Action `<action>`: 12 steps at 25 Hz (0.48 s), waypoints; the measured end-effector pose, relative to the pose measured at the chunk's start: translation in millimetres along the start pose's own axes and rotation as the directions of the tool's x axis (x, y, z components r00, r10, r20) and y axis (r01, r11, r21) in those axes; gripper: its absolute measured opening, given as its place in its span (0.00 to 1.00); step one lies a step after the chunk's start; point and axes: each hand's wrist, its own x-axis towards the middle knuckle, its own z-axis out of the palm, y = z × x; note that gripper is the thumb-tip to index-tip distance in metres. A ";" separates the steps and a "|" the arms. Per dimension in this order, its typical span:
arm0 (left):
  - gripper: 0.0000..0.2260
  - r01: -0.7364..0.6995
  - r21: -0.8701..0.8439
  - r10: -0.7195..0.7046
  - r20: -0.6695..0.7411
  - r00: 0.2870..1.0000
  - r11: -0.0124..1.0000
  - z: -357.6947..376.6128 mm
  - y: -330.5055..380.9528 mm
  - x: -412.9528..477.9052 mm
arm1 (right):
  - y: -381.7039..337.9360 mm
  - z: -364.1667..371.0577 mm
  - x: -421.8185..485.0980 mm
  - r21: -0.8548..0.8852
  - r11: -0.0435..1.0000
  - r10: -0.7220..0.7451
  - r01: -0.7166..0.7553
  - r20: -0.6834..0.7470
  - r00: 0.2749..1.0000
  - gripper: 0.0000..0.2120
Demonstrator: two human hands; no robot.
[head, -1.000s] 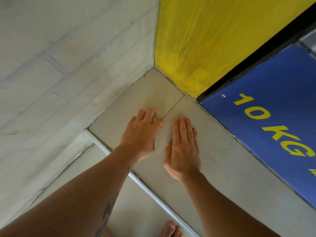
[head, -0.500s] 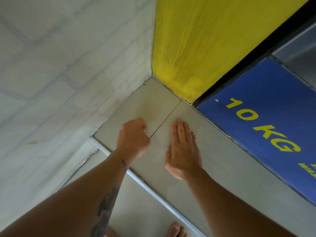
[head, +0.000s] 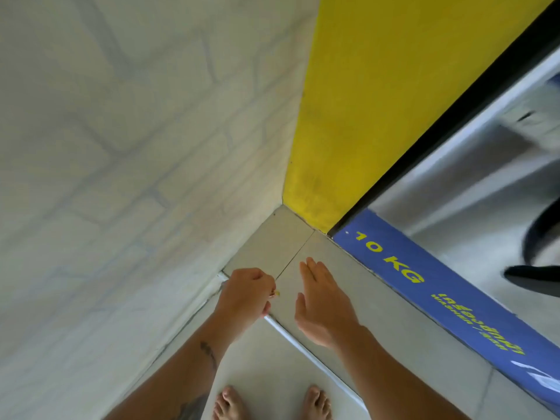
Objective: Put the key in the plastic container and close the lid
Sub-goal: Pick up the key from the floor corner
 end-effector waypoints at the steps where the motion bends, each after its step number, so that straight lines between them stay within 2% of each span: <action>1: 0.05 -0.057 0.073 0.059 -0.019 0.998 0.996 -7.0 8.0 -22.1 | -12.4 -15.7 -17.9 -0.011 1.000 -0.020 0.020 -0.015 1.000 0.30; 3: 0.02 -0.149 0.223 0.168 -0.068 0.984 0.963 -21.3 28.5 -68.1 | -35.4 -48.1 -54.7 -0.039 0.997 -0.064 0.062 -0.049 0.997 0.30; 8: 0.08 -0.277 0.388 0.354 -0.144 0.924 0.879 -58.5 78.6 -177.4 | -81.1 -124.5 -142.7 -0.081 0.986 -0.159 0.149 -0.143 0.977 0.30; 12: 0.12 -0.323 0.639 0.499 -0.111 0.859 0.698 -74.7 104.4 -254.3 | -100.1 -178.1 -200.0 -0.148 0.960 -0.262 0.237 -0.176 0.949 0.29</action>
